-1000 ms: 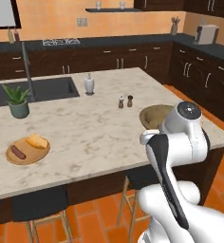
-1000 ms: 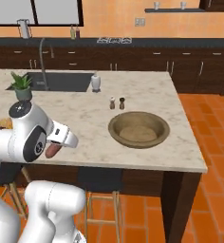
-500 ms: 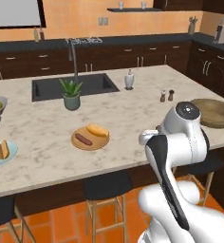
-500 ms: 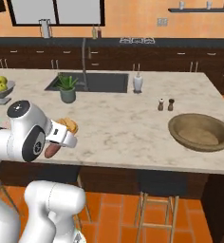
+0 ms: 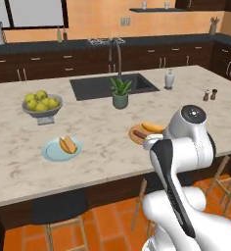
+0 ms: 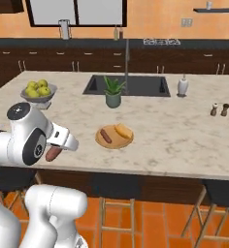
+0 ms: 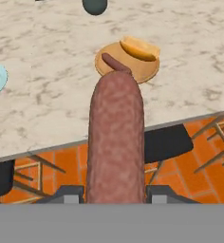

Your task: Place one bun and one sausage from the bowl on each plate.

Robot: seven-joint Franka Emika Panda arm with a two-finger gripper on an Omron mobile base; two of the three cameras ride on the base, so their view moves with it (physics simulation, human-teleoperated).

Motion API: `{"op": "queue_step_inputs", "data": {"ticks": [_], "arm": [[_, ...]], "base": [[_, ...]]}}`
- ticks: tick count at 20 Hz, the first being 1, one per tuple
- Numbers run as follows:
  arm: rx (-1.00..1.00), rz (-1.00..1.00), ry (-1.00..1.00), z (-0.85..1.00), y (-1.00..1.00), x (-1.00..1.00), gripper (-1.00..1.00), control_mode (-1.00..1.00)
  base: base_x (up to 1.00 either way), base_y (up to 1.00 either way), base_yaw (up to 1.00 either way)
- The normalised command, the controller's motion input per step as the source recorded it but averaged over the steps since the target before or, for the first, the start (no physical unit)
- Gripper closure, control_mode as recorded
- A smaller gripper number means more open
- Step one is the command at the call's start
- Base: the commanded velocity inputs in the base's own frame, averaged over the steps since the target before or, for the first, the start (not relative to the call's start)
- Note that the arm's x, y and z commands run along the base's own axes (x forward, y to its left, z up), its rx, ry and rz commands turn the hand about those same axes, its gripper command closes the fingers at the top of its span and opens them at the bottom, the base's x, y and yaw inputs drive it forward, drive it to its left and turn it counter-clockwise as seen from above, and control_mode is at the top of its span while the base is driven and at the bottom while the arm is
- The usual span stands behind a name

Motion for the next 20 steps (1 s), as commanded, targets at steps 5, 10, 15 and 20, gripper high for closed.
{"op": "queue_step_inputs", "data": {"ticks": [5,10,15,20], "arm": [[0.0,0.0,0.0,0.0,0.0,0.0,1.0,1.0],[0.0,0.0,0.0,0.0,0.0,0.0,1.0,1.0],[0.0,0.0,0.0,0.0,0.0,0.0,1.0,1.0],[0.0,0.0,0.0,0.0,0.0,0.0,1.0,1.0]], "base": [[0.46,1.0,0.05],[0.19,1.0,0.15],[0.1,1.0,0.18],[0.15,0.91,0.12]]}}
